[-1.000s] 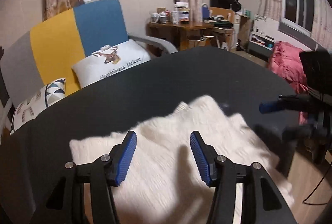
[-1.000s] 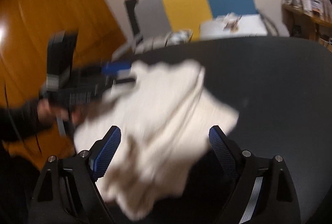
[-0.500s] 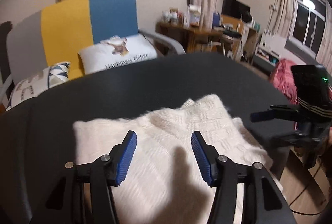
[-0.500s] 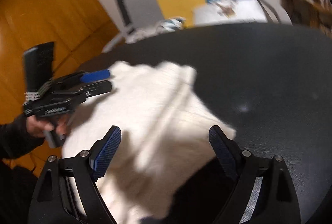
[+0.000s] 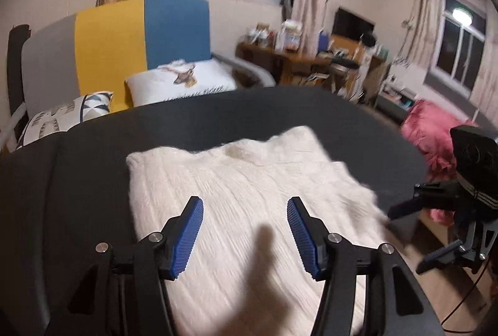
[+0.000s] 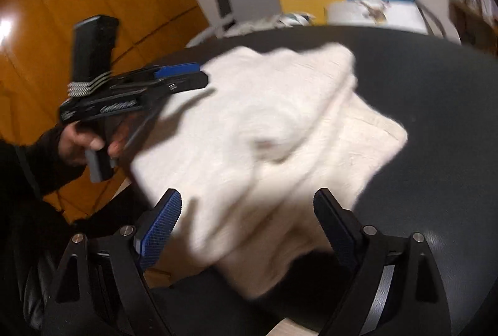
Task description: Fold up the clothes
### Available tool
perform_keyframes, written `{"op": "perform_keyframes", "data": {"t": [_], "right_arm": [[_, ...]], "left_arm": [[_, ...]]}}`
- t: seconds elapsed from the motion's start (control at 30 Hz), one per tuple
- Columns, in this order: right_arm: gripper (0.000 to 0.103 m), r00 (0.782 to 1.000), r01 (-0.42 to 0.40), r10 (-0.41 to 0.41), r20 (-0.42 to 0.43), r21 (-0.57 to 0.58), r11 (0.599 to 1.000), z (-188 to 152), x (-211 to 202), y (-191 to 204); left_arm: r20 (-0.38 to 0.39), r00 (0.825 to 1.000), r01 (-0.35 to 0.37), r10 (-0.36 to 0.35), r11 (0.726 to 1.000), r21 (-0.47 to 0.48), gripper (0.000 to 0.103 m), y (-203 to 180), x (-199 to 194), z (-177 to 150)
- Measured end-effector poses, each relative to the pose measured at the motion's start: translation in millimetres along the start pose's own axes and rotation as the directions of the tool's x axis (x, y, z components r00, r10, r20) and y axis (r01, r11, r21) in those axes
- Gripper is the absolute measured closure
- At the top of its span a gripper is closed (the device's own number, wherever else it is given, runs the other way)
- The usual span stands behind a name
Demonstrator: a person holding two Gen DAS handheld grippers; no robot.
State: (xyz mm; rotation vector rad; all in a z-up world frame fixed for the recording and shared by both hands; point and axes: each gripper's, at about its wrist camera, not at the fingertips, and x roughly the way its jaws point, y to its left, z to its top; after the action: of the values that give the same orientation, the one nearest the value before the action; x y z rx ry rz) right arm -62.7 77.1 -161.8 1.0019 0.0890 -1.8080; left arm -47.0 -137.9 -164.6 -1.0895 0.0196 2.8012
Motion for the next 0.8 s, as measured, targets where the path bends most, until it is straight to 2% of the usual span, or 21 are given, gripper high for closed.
{"op": "perform_keyframes", "data": {"t": [0.17, 0.27, 0.3, 0.37, 0.43, 0.53, 0.6, 0.67, 0.73, 0.8], "right_arm": [[0.013, 0.999, -0.044, 0.044, -0.008, -0.051, 0.998, -24, 2, 36], [0.013, 0.996, -0.007, 0.008, -0.094, 0.013, 1.0, -37, 38, 31], [0.012, 0.997, -0.019, 0.02, -0.072, 0.021, 1.0, -37, 38, 31], [0.011, 0.998, -0.032, 0.035, -0.051, 0.051, 0.998, -35, 37, 29], [0.011, 0.998, 0.008, -0.007, -0.058, 0.024, 1.0, -26, 33, 36], [0.011, 0.999, 0.039, -0.04, -0.017, -0.063, 0.997, -11, 26, 58], [0.011, 0.998, 0.051, -0.048, 0.027, -0.137, 0.989, 0, 21, 77], [0.011, 0.997, 0.081, -0.075, 0.036, -0.197, 0.977, 12, 27, 93], [0.011, 0.991, 0.131, -0.133, 0.005, -0.226, 0.965, 13, 44, 95], [0.011, 0.978, 0.182, -0.198, -0.068, -0.193, 0.964, 10, 67, 83]], "left_arm": [[0.003, 0.998, 0.061, -0.061, 0.997, -0.037, 0.046, -5, -22, -21], [-0.017, 1.0, 0.014, -0.014, 1.0, 0.019, 0.046, -16, -8, -39], [-0.021, 1.0, 0.01, -0.01, 1.0, 0.019, 0.046, -17, -8, -38], [-0.028, 0.998, 0.048, -0.049, 0.998, -0.036, 0.046, -11, -14, -31], [0.015, 0.994, 0.112, -0.111, 0.987, -0.117, 0.046, 3, -31, -28], [0.076, 0.992, 0.112, -0.098, 0.972, -0.206, 0.046, 27, -56, -35], [0.092, 0.99, 0.126, -0.104, 0.953, -0.277, 0.046, 47, -69, -44], [0.107, 0.987, 0.15, -0.121, 0.93, -0.335, 0.047, 64, -78, -54], [0.144, 0.978, 0.197, -0.152, 0.901, -0.387, 0.049, 79, -88, -66], [0.156, 0.966, 0.249, -0.205, 0.901, -0.355, 0.049, 75, -90, -72]]}}
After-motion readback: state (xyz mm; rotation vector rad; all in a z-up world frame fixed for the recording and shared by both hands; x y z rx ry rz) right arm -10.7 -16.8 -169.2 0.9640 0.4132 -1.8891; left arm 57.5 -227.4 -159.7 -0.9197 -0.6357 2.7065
